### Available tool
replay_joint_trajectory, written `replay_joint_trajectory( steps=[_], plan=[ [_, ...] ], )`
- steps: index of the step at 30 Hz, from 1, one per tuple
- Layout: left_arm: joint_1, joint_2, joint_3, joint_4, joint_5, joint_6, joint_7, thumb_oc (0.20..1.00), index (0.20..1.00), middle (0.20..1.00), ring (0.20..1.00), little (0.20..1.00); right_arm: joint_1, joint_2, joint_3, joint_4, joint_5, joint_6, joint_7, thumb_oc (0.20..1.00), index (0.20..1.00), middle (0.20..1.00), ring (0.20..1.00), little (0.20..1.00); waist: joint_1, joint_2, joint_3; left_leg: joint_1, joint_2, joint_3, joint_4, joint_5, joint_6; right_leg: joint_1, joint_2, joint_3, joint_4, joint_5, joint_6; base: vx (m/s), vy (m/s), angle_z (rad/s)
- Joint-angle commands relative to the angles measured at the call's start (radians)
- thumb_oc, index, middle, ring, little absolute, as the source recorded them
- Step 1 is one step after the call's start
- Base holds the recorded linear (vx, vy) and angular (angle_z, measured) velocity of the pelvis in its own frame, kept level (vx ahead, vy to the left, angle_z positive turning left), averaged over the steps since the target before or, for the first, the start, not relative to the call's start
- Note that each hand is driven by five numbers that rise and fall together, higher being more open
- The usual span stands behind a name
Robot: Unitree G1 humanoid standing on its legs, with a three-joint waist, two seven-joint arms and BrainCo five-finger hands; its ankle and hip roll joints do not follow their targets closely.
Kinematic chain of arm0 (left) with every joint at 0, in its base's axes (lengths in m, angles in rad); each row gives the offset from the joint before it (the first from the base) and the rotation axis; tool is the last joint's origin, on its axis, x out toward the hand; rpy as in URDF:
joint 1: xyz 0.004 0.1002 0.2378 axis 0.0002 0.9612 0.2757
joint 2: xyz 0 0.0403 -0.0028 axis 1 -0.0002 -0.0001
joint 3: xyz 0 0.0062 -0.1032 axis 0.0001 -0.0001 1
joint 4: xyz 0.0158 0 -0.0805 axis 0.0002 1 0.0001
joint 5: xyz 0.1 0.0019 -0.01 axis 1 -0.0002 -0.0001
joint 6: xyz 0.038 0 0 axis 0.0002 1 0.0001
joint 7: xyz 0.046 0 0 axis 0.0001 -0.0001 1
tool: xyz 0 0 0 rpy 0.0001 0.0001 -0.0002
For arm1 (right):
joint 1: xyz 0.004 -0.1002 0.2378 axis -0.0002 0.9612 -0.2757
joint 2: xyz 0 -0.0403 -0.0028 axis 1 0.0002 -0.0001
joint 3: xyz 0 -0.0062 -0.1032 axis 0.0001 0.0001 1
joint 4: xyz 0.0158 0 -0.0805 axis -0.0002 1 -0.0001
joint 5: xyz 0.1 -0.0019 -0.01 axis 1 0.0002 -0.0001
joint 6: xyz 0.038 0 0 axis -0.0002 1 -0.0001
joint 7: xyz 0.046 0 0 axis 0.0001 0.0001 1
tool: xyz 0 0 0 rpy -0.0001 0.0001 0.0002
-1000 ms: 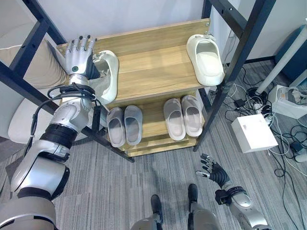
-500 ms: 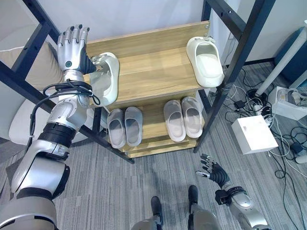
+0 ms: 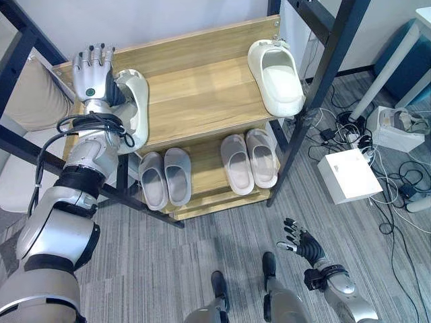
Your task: Arrange the slippers neatly on the shoe rack.
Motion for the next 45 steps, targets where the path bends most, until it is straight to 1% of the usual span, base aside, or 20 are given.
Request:
replay_joint_trajectory(
  steps=[1,3,4,5,10,17,19,22,23,24,25,26,28,31,36,37,41,45],
  plan=[
    [-0.159,0.072,-0.005,0.085,-0.012,0.007,0.034,1.0,1.0,1.0,1.0,1.0,-0.033,-0.002,-0.023,-0.065,0.041,-0.043,0.0,1.0,1.0,1.0,1.0,1.0,-0.015,-0.015,0.046,0.07,-0.032,-0.054,-0.005,-0.1,-0.01,0.119,-0.016,-0.014,0.007,-0.142,0.106,0.0,0.0,0.0],
    [-0.157,0.076,-0.011,0.087,-0.005,0.006,0.026,1.0,1.0,1.0,1.0,1.0,-0.03,-0.003,-0.027,-0.068,0.044,-0.043,0.001,1.0,1.0,1.0,1.0,1.0,-0.015,-0.016,0.046,0.073,-0.033,-0.055,-0.005,-0.102,-0.009,0.122,-0.016,-0.014,0.006,-0.142,0.106,0.02,0.01,0.0],
    [-0.157,0.074,-0.013,0.09,-0.006,0.006,0.021,0.73,0.73,0.73,0.73,0.73,-0.031,-0.003,-0.027,-0.069,0.046,-0.043,0.002,1.0,1.0,1.0,1.0,1.0,-0.016,-0.015,0.045,0.074,-0.033,-0.055,-0.005,-0.102,-0.01,0.123,-0.017,-0.015,0.006,-0.143,0.106,0.0,0.0,0.0],
    [-0.151,0.074,-0.01,0.094,-0.015,-0.003,0.014,0.2,0.2,0.2,0.2,0.2,-0.032,0.0,-0.029,-0.07,0.05,-0.043,0.001,1.0,1.0,1.0,1.0,1.0,-0.014,-0.016,0.044,0.076,-0.033,-0.054,-0.005,-0.103,-0.01,0.126,-0.017,-0.017,0.006,-0.143,0.107,0.0,0.0,0.0],
    [-0.123,0.083,0.011,0.063,-0.025,-0.016,0.001,0.2,0.2,0.2,0.2,0.2,-0.033,0.009,-0.032,-0.058,0.046,-0.043,0.004,1.0,1.0,1.0,1.0,1.0,-0.008,-0.014,0.043,0.08,-0.035,-0.058,-0.005,-0.105,-0.01,0.132,-0.018,-0.02,0.005,-0.146,0.107,0.0,0.0,0.0],
    [-0.071,0.071,0.026,-0.046,0.03,-0.027,-0.027,0.2,0.2,0.2,0.2,0.2,-0.036,0.018,-0.039,-0.045,0.053,-0.04,0.006,1.0,1.0,1.0,1.0,1.0,0.0,-0.01,0.039,0.093,-0.033,-0.063,-0.005,-0.106,-0.013,0.151,-0.018,-0.029,0.003,-0.153,0.104,0.0,-0.004,0.02],
    [-0.061,0.05,0.013,-0.099,0.055,-0.04,-0.045,0.2,0.2,0.2,0.2,0.2,-0.034,0.017,-0.04,-0.039,0.06,-0.035,0.009,1.0,1.0,1.0,1.0,1.0,0.001,-0.007,0.034,0.102,-0.033,-0.066,-0.005,-0.106,-0.015,0.162,-0.018,-0.035,0.002,-0.158,0.102,-0.01,-0.011,0.06],
    [-0.063,0.038,0.004,-0.118,0.069,-0.046,-0.051,0.2,0.2,0.2,0.2,0.2,-0.035,0.018,-0.04,-0.035,0.062,-0.034,0.01,1.0,1.0,1.0,1.0,1.0,0.0,-0.006,0.032,0.105,-0.032,-0.067,-0.005,-0.106,-0.016,0.166,-0.018,-0.035,0.002,-0.159,0.101,-0.01,-0.009,0.07],
    [-0.069,0.021,-0.006,-0.121,0.075,-0.053,-0.052,0.2,0.2,0.2,0.2,0.2,-0.038,0.017,-0.039,-0.031,0.063,-0.033,0.011,1.0,1.0,1.0,1.0,1.0,-0.001,-0.005,0.031,0.108,-0.032,-0.068,-0.005,-0.106,-0.017,0.17,-0.017,-0.037,0.002,-0.161,0.1,-0.02,-0.034,0.06],
    [-0.101,-0.01,-0.052,-0.118,0.091,-0.066,-0.059,0.2,0.2,0.2,0.2,0.2,-0.038,0.009,-0.037,-0.035,0.07,-0.032,0.014,1.0,1.0,1.0,1.0,1.0,-0.007,-0.002,0.025,0.114,-0.033,-0.066,-0.005,-0.106,-0.018,0.177,-0.017,-0.038,0.002,-0.162,0.1,-0.03,-0.044,0.05],
    [-0.115,-0.021,-0.068,-0.119,0.096,-0.069,-0.062,0.2,0.2,0.2,0.2,0.2,-0.04,0.004,-0.037,-0.034,0.074,-0.033,0.013,1.0,1.0,1.0,1.0,1.0,-0.01,-0.001,0.024,0.116,-0.033,-0.066,-0.005,-0.105,-0.018,0.178,-0.017,-0.039,0.002,-0.161,0.101,-0.02,-0.035,0.04],
    [-0.117,-0.023,-0.07,-0.118,0.096,-0.069,-0.061,0.2,0.2,0.2,0.2,0.2,-0.04,0.005,-0.038,-0.034,0.074,-0.033,0.014,1.0,1.0,1.0,1.0,1.0,-0.009,-0.001,0.025,0.116,-0.033,-0.066,-0.005,-0.105,-0.018,0.178,-0.017,-0.039,0.002,-0.161,0.101,0.0,0.0,0.0],
    [-0.15,-0.06,-0.107,-0.089,0.096,-0.078,-0.068,0.2,0.2,0.2,0.2,0.2,-0.042,-0.005,-0.038,-0.035,0.078,-0.033,0.011,1.0,1.0,1.0,1.0,1.0,-0.018,0.005,0.021,0.122,-0.032,-0.06,-0.005,-0.105,-0.018,0.18,-0.016,-0.031,0.002,-0.16,0.1,0.0,0.0,0.0],
    [-0.179,-0.09,-0.134,-0.039,0.087,-0.081,-0.071,0.2,0.2,0.2,0.2,0.2,-0.042,-0.012,-0.04,-0.036,0.084,-0.036,0.007,1.0,1.0,1.0,1.0,1.0,-0.03,0.012,0.021,0.123,-0.03,-0.046,-0.005,-0.104,-0.018,0.173,-0.015,-0.019,0.002,-0.157,0.1,-0.01,-0.022,-0.06],
    [-0.215,-0.136,-0.162,0.045,0.059,-0.079,-0.08,0.2,0.2,0.2,0.2,0.2,-0.028,-0.032,-0.067,-0.045,0.097,-0.037,-0.002,1.0,1.0,1.0,1.0,1.0,-0.061,0.021,0.023,0.121,-0.026,-0.021,-0.005,-0.102,-0.018,0.157,-0.009,0.007,0.004,-0.151,0.1,0.01,-0.027,-0.17],
    [-0.234,-0.149,-0.171,0.093,0.038,-0.082,-0.078,0.2,0.2,0.2,0.2,0.2,-0.023,-0.039,-0.082,-0.051,0.103,-0.037,-0.005,1.0,1.0,1.0,1.0,1.0,-0.074,0.023,0.021,0.121,-0.022,-0.002,-0.005,-0.106,-0.018,0.145,-0.005,0.023,0.005,-0.148,0.1,0.04,-0.043,-0.3],
    [-0.254,-0.152,-0.177,0.127,0.016,-0.082,-0.079,0.2,0.2,0.2,0.2,0.2,-0.025,-0.044,-0.091,-0.055,0.1,-0.038,-0.011,1.0,1.0,1.0,1.0,1.0,-0.088,0.025,0.022,0.122,-0.015,0.025,-0.005,-0.111,-0.017,0.129,0.003,0.048,0.006,-0.144,0.101,0.04,-0.03,-0.32],
    [-0.256,-0.16,-0.171,0.144,-0.001,-0.082,-0.078,0.2,0.2,0.2,0.2,0.2,-0.027,-0.039,-0.097,-0.058,0.101,-0.041,-0.018,1.0,1.0,1.0,1.0,1.0,-0.098,0.023,0.02,0.124,-0.009,0.039,-0.005,-0.112,-0.019,0.124,0.009,0.063,0.007,-0.144,0.1,0.04,-0.029,-0.21]
  ],
)
